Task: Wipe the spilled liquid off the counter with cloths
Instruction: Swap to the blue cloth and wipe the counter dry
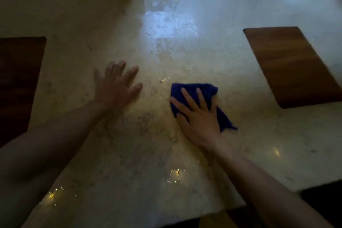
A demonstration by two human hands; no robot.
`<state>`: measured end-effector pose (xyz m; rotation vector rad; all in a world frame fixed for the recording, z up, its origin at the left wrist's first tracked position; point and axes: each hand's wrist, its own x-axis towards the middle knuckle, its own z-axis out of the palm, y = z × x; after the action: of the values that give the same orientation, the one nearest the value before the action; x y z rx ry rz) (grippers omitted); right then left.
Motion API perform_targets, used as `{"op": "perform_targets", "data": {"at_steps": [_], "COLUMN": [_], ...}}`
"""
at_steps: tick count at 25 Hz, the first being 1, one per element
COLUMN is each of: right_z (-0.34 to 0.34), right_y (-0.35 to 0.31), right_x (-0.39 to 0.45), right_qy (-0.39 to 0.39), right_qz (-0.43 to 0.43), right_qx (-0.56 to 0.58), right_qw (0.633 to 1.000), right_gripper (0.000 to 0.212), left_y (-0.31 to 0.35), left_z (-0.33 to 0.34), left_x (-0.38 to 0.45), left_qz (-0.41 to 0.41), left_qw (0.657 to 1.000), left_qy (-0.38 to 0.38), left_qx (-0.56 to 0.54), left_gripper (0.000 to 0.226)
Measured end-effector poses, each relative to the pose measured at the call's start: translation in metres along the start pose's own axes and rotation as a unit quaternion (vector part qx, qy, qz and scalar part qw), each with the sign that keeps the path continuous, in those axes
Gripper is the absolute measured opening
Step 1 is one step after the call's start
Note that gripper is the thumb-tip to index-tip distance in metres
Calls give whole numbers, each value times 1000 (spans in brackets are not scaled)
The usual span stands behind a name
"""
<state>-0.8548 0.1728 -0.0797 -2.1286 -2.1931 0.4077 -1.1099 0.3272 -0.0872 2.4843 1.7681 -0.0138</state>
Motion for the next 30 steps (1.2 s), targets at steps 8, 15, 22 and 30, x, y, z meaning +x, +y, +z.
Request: {"op": "perform_targets", "data": {"at_steps": [8, 15, 22, 30], "right_z": [41, 25, -45, -59], "right_y": [-58, -63, -18, -31], "right_x": [-218, -17, 348, 483], "right_qy": [-22, -12, 40, 52], "right_qz": [103, 61, 168, 70], "right_qx": [-16, -3, 12, -13], "right_qw": [994, 998, 985, 996], "right_gripper": [54, 52, 54, 55], "left_y": [-12, -69, -69, -74], "left_z": [-24, -19, -4, -6], "left_x": [-31, -9, -14, -13], "left_qz": [56, 66, 106, 100], "left_qw": [996, 994, 994, 994], "left_qy": [-72, -89, -24, -38], "left_qx": [-6, 8, 26, 13], "left_gripper": [58, 78, 70, 73]}}
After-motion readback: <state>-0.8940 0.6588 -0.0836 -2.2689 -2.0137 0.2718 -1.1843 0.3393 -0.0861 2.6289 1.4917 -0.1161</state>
